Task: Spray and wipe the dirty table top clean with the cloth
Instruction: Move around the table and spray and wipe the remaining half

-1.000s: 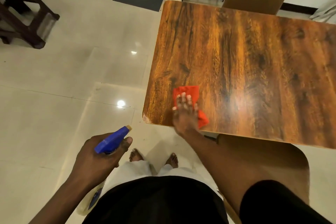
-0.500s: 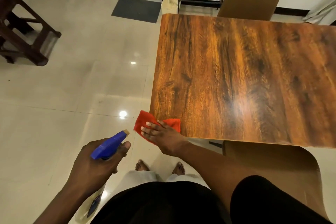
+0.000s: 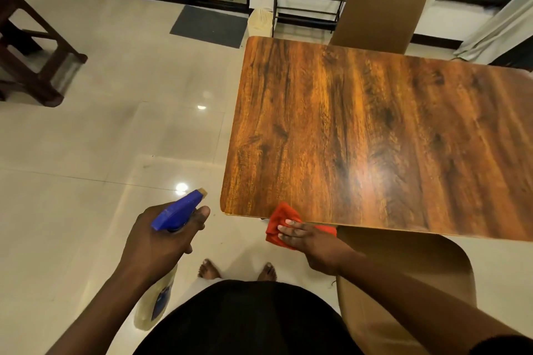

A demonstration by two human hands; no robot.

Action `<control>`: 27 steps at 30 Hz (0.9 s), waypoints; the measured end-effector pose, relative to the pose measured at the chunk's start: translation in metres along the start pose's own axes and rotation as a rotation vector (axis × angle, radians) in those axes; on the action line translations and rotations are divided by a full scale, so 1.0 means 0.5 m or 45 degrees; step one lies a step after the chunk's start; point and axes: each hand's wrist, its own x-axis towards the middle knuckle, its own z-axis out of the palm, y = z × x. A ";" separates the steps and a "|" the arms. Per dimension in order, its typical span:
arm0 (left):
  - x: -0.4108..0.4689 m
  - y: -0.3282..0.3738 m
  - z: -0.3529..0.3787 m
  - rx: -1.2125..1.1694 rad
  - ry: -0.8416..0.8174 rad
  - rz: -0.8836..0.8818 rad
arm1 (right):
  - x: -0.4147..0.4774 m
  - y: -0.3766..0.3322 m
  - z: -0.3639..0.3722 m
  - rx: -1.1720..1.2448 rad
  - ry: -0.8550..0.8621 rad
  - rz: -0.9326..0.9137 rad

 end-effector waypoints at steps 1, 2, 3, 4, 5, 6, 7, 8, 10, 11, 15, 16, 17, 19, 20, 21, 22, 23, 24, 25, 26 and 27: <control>0.001 0.005 0.006 -0.016 0.000 -0.002 | -0.015 -0.004 -0.005 0.094 -0.008 0.059; 0.002 0.010 0.011 -0.026 -0.001 -0.001 | -0.032 -0.009 -0.012 0.218 -0.018 0.131; 0.004 0.016 0.016 -0.027 -0.001 0.002 | -0.049 -0.013 -0.020 0.361 -0.023 0.210; 0.006 0.022 0.020 -0.023 0.001 0.007 | -0.066 -0.016 -0.030 0.512 -0.019 0.288; 0.007 0.029 0.024 -0.023 0.002 0.011 | -0.084 -0.020 -0.040 0.689 0.008 0.353; 0.008 0.034 0.027 -0.028 0.005 0.011 | -0.101 -0.023 -0.052 0.907 0.073 0.405; 0.008 0.039 0.030 -0.031 0.013 0.007 | -0.117 -0.025 -0.063 1.157 0.171 0.452; 0.007 0.043 0.032 -0.031 0.023 0.003 | -0.129 -0.029 -0.075 1.419 0.281 0.507; 0.004 0.049 0.031 -0.032 0.045 -0.010 | -0.142 -0.033 -0.088 1.938 0.458 0.634; 0.003 0.052 0.029 -0.039 0.057 -0.016 | -0.143 -0.032 -0.088 2.157 0.532 0.666; -0.002 0.066 0.018 -0.119 0.101 0.006 | -0.119 -0.065 -0.095 2.742 0.696 0.613; -0.001 0.070 0.014 -0.136 0.110 0.011 | -0.108 -0.081 -0.102 2.834 0.711 0.576; 0.001 0.074 0.008 -0.150 0.117 0.015 | -0.096 -0.099 -0.110 2.887 0.726 0.557; 0.010 0.083 -0.002 -0.174 0.124 0.042 | -0.070 -0.132 -0.128 2.900 0.760 0.543; 0.017 0.086 -0.010 -0.187 0.125 0.057 | -0.053 -0.148 -0.139 2.893 0.769 0.542; 0.026 0.087 -0.017 -0.198 0.124 0.072 | -0.037 -0.166 -0.154 2.900 0.770 0.540; 0.037 0.085 -0.028 -0.202 0.133 0.085 | -0.018 -0.187 -0.171 2.921 0.761 0.529; 0.049 0.082 -0.041 -0.210 0.152 0.094 | 0.002 -0.209 -0.188 2.951 0.753 0.511; 0.061 0.081 -0.053 -0.219 0.176 0.097 | 0.021 -0.229 -0.203 2.983 0.757 0.486; 0.073 0.080 -0.071 -0.237 0.194 0.092 | 0.044 -0.250 -0.218 3.005 0.764 0.468; 0.086 0.077 -0.089 -0.259 0.196 0.102 | 0.067 -0.271 -0.232 3.015 0.777 0.453; 0.100 0.071 -0.109 -0.286 0.192 0.124 | 0.094 -0.291 -0.243 3.015 0.792 0.443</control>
